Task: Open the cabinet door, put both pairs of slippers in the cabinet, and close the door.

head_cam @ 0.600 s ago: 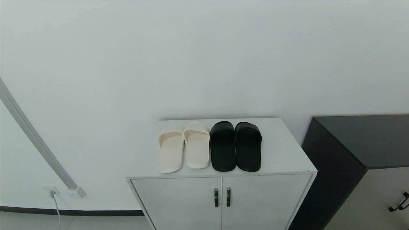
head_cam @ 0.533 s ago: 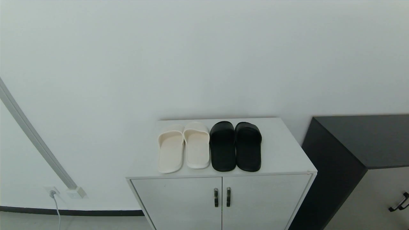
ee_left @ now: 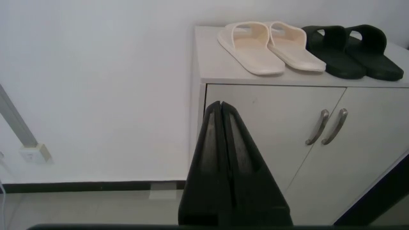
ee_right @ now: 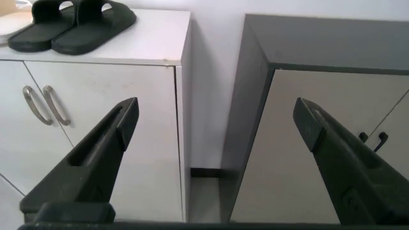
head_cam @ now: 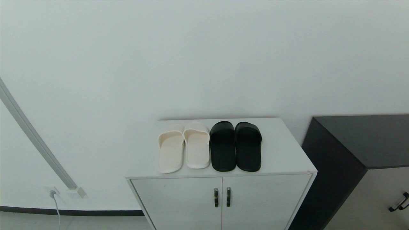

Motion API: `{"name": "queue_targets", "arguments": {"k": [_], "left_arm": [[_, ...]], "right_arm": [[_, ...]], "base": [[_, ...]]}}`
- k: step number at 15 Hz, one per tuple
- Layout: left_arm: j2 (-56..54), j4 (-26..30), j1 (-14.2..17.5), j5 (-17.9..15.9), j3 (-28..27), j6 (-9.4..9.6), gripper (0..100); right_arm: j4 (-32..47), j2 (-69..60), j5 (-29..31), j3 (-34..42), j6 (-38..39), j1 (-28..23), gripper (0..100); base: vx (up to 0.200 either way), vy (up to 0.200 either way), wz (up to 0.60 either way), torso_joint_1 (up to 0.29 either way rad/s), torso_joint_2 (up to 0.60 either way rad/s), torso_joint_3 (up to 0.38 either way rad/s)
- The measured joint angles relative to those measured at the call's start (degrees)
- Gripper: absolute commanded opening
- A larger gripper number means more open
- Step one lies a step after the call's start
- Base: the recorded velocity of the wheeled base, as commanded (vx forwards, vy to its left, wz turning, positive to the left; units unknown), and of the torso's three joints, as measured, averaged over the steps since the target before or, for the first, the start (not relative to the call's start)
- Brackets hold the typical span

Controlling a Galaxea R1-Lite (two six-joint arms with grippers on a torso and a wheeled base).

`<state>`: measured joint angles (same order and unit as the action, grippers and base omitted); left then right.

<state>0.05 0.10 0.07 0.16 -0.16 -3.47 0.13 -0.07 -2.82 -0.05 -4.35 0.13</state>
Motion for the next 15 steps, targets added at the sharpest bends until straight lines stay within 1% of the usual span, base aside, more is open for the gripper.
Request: {"name": "queue_targets", "arguments": {"k": [2, 3, 5, 6, 7, 9, 10, 12, 13, 15], "left_arm": [[0.00, 0.00, 0.00, 0.00, 0.00, 0.02, 0], [0.00, 0.00, 0.00, 0.00, 0.00, 0.04, 0], [0.00, 0.00, 0.00, 0.00, 0.00, 0.06, 0], [0.00, 0.00, 0.00, 0.00, -0.02, 0.06, 0], [0.00, 0.00, 0.00, 0.00, -0.02, 0.06, 0], [0.00, 0.00, 0.00, 0.00, -0.02, 0.06, 0], [0.00, 0.00, 0.00, 0.00, -0.02, 0.02, 0], [0.00, 0.00, 0.00, 0.00, -0.02, 0.00, 0], [0.00, -0.02, 0.00, 0.00, -0.02, 0.00, 0], [0.00, -0.02, -0.02, 0.00, -0.02, 0.00, 0]], "right_arm": [[-0.67, 0.17, -0.51, -1.63, 1.65, 0.09, 100], [-0.13, 0.80, -0.85, -4.90, 3.73, 0.27, 100], [3.88, 4.58, -3.30, -14.38, 6.42, 0.74, 100], [4.99, 7.73, -5.52, -17.55, 6.58, 0.99, 100], [5.44, 11.34, -7.19, -18.71, 6.60, 1.05, 100], [2.54, 20.03, -9.50, -19.41, 6.53, 1.57, 100], [-0.98, 25.21, -10.15, -19.47, 6.91, 2.54, 100], [-8.23, 34.72, -9.98, -20.31, 8.75, 6.17, 100], [-11.17, 39.95, -8.53, -21.33, 9.47, 9.03, 100], [-15.97, 48.95, -2.46, -23.78, 10.91, 17.31, 100]], "base": [[0.000, 0.000, 0.00, 0.000, 0.00, 0.000], [0.000, 0.000, 0.00, 0.000, 0.00, 0.000], [0.000, 0.000, 0.00, 0.000, 0.00, 0.000], [0.000, 0.000, 0.00, 0.000, 0.00, 0.000], [0.000, 0.000, 0.00, 0.000, 0.00, 0.000], [0.000, 0.000, 0.00, 0.000, 0.00, 0.000], [0.000, 0.000, 0.00, 0.000, 0.00, 0.000], [0.000, 0.000, 0.00, 0.000, 0.00, 0.000], [0.000, 0.000, 0.00, 0.000, 0.00, 0.000], [0.000, 0.000, 0.00, 0.000, 0.00, 0.000]]}}
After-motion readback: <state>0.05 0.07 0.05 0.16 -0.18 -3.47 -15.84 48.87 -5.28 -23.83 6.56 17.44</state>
